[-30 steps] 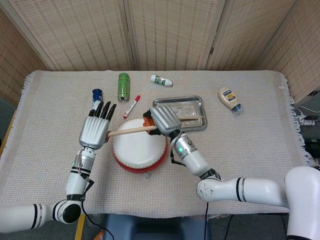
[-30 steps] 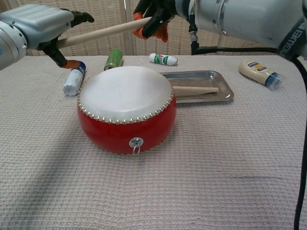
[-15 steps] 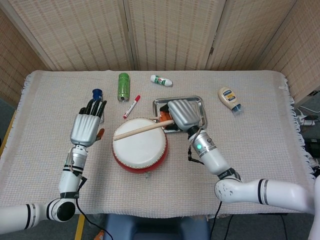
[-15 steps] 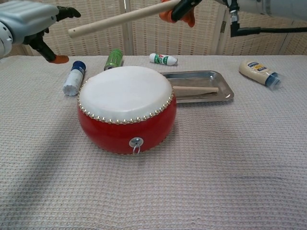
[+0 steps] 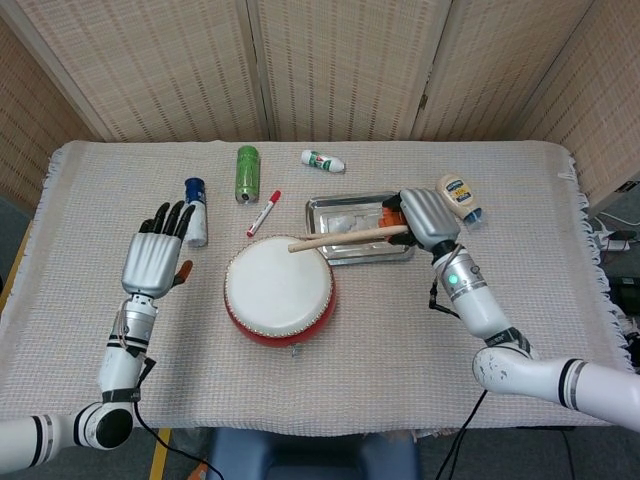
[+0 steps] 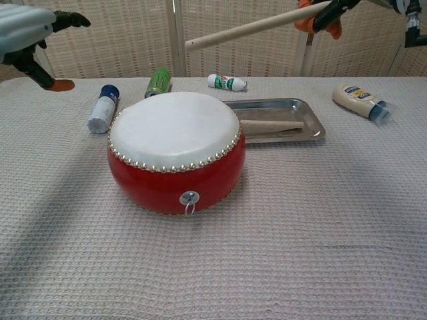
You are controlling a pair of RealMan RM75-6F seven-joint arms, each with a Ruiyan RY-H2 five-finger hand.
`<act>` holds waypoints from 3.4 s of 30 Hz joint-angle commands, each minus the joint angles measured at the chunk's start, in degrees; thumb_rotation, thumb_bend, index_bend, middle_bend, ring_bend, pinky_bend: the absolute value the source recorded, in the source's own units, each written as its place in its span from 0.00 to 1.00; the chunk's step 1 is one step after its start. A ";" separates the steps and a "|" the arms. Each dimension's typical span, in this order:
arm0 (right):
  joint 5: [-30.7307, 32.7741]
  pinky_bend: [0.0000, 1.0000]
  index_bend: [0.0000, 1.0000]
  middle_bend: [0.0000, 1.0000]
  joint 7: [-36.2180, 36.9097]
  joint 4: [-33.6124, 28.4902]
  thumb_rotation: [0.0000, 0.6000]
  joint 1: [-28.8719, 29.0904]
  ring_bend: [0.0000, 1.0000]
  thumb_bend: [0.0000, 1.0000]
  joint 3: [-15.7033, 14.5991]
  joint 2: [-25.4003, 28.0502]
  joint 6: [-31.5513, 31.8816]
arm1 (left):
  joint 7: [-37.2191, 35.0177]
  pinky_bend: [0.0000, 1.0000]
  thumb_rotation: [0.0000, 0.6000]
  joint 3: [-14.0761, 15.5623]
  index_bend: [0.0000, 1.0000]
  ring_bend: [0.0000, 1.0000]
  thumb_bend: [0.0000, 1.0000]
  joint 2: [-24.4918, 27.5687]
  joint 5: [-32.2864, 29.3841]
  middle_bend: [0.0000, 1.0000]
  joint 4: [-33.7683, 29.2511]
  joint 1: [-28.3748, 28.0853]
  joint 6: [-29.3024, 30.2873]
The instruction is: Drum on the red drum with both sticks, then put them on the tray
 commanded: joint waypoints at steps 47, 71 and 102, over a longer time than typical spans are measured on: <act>-3.44 0.56 0.72 0.71 5.67 84.96 1.00 17.53 0.56 0.37 3.97 -46.51 -35.90 | -10.53 0.23 1.00 0.47 0.00 0.02 0.32 6.15 4.09 0.02 -2.16 5.57 -2.02; -6.99 0.43 0.29 0.44 6.50 77.05 1.00 12.60 0.31 0.27 6.22 -38.61 -29.97 | -11.29 0.22 1.00 0.93 0.00 0.01 0.32 6.89 6.99 0.01 -3.06 6.72 -1.58; -35.48 0.12 0.03 0.13 14.28 8.72 1.00 -34.34 0.00 0.27 -14.70 7.07 22.99 | -25.68 0.19 1.00 9.46 0.04 0.03 0.33 12.17 19.24 0.05 0.17 22.66 8.53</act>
